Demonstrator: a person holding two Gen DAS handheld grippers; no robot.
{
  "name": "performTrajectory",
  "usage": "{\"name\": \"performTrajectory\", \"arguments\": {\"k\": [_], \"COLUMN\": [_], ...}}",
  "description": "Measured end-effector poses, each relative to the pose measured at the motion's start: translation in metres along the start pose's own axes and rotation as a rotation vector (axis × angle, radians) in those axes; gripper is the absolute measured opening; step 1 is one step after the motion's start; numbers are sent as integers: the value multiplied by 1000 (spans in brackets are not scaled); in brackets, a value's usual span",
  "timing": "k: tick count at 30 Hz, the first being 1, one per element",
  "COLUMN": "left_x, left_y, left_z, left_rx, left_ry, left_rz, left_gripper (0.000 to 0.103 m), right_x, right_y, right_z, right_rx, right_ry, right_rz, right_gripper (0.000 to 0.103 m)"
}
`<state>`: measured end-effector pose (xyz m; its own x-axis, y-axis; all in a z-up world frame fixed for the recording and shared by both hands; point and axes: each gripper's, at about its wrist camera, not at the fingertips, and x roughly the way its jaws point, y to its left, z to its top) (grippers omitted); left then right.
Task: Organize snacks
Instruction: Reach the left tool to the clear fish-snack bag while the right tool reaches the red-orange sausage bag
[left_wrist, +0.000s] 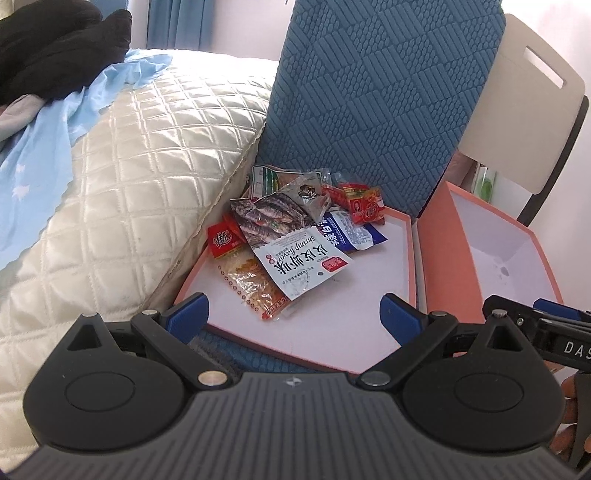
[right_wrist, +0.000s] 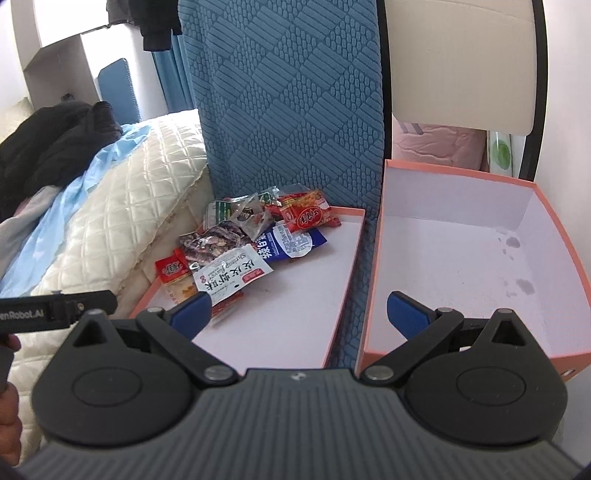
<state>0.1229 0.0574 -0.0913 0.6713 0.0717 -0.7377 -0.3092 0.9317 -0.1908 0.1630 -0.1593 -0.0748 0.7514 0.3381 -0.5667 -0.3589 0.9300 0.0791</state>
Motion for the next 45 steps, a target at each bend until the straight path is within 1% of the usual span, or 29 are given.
{"name": "performTrajectory", "arguments": {"k": [4, 13, 19, 23, 28, 37, 41, 45], "left_x": [12, 51, 79, 103, 132, 182, 204, 224], "left_y": [2, 6, 14, 20, 22, 23, 23, 20], "left_z": [7, 19, 25, 29, 36, 46, 48, 49], "left_rx": [-16, -58, -66, -89, -97, -131, -145, -138], "left_ry": [1, 34, 69, 93, 107, 128, 141, 145], "left_rz": [-4, 1, 3, 5, 10, 30, 22, 26], "left_gripper": [100, 100, 100, 100, 100, 100, 100, 99], "right_x": [15, 45, 76, 97, 124, 180, 202, 229], "right_y": [0, 1, 3, 4, 3, -1, -5, -15], "right_z": [8, 27, 38, 46, 55, 71, 84, 95], "right_rx": [0, -17, -40, -35, -27, -19, -13, -14], "right_ry": [26, 21, 48, 61, 73, 102, 91, 84], "right_rz": [37, 52, 67, 74, 79, 114, 115, 84], "right_gripper": [103, 103, 103, 103, 103, 102, 102, 102]}}
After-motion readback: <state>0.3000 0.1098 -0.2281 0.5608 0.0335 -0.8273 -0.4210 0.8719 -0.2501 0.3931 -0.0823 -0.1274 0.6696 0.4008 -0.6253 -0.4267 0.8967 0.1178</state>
